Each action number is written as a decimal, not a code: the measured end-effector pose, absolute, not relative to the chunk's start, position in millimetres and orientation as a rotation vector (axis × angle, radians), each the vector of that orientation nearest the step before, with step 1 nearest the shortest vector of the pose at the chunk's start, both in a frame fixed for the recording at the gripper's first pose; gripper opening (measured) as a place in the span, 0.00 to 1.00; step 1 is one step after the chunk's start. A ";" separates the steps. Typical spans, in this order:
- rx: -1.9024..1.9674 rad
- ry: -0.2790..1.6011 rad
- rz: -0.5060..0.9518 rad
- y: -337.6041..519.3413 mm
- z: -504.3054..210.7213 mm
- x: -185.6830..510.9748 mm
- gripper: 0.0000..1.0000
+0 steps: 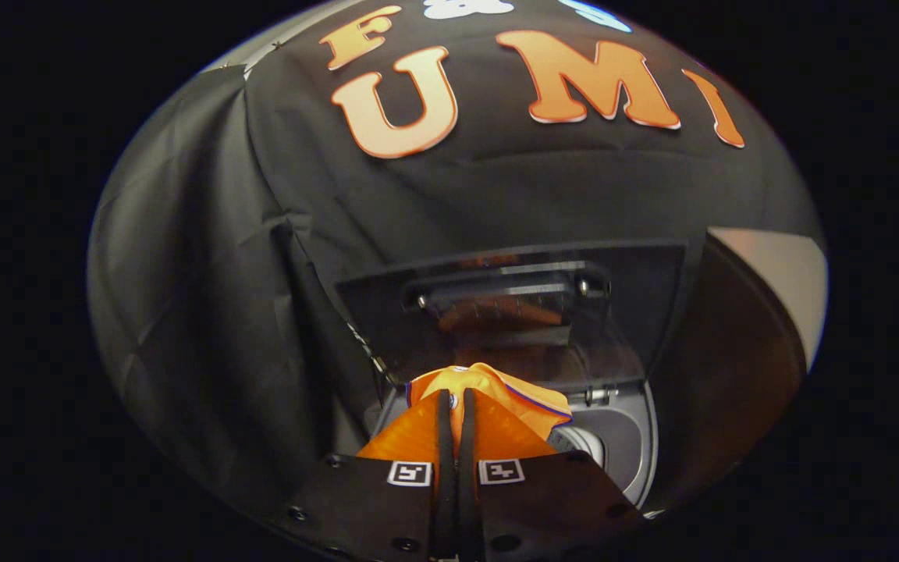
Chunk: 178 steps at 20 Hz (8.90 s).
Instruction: Put the clothes into the washing machine and then close the washing machine lid.
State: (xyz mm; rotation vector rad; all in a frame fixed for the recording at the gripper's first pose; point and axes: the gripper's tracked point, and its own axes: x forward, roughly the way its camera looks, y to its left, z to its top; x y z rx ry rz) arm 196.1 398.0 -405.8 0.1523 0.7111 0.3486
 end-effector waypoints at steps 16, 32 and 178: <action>0.135 1.008 0.227 392.0 -581.7 190.3 0.09; 0.009 0.901 0.167 374.7 -542.3 174.9 0.81; -0.003 0.061 0.043 11.2 24.5 64.0 0.97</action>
